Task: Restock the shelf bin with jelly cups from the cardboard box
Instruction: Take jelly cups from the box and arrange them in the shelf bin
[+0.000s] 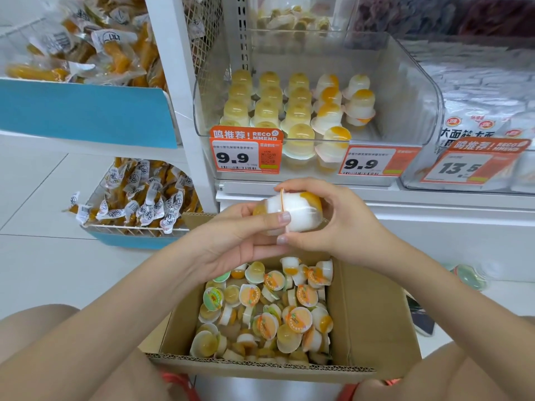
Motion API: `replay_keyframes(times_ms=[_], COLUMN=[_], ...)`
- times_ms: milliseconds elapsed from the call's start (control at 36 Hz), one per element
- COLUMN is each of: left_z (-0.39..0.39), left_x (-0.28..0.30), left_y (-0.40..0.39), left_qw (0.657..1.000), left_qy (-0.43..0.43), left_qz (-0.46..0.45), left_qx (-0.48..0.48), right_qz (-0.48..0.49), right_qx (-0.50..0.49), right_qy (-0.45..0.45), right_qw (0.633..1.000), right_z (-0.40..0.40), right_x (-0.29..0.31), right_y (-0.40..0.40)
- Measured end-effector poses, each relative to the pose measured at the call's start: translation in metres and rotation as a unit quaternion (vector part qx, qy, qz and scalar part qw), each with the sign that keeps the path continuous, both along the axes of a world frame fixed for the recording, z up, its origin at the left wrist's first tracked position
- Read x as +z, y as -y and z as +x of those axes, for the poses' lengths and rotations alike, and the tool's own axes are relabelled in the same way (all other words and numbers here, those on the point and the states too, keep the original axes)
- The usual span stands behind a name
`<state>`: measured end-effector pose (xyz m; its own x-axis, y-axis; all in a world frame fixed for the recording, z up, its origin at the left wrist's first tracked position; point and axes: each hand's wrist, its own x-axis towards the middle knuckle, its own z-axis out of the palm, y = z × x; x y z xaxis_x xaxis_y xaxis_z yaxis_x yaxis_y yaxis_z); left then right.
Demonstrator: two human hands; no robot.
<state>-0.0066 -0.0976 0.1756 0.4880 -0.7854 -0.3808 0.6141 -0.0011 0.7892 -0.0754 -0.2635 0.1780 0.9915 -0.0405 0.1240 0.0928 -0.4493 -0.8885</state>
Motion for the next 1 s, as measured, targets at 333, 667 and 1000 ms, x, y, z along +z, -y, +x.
replay_keyframes(times_ms=[333,667,1000], left_z=[0.033,0.062,0.061], left_x=[0.002,-0.002,-0.008], left_y=[0.002,0.009,0.022], left_qw=[0.922,0.854,0.843], left_qy=[0.3,0.445,0.45], left_qz=[0.244,0.245,0.266], left_qx=[-0.012,0.109,0.128], right_qz=[-0.344,-0.507,-0.516], right_qx=[-0.226,-0.117,-0.105], right_qy=[0.034,-0.187,-0.175], right_qw=[0.911,0.833,0.832], right_z=[0.059,0.128,0.142], right_x=[0.117,0.051,0.028], right_y=[0.103,0.145,0.161])
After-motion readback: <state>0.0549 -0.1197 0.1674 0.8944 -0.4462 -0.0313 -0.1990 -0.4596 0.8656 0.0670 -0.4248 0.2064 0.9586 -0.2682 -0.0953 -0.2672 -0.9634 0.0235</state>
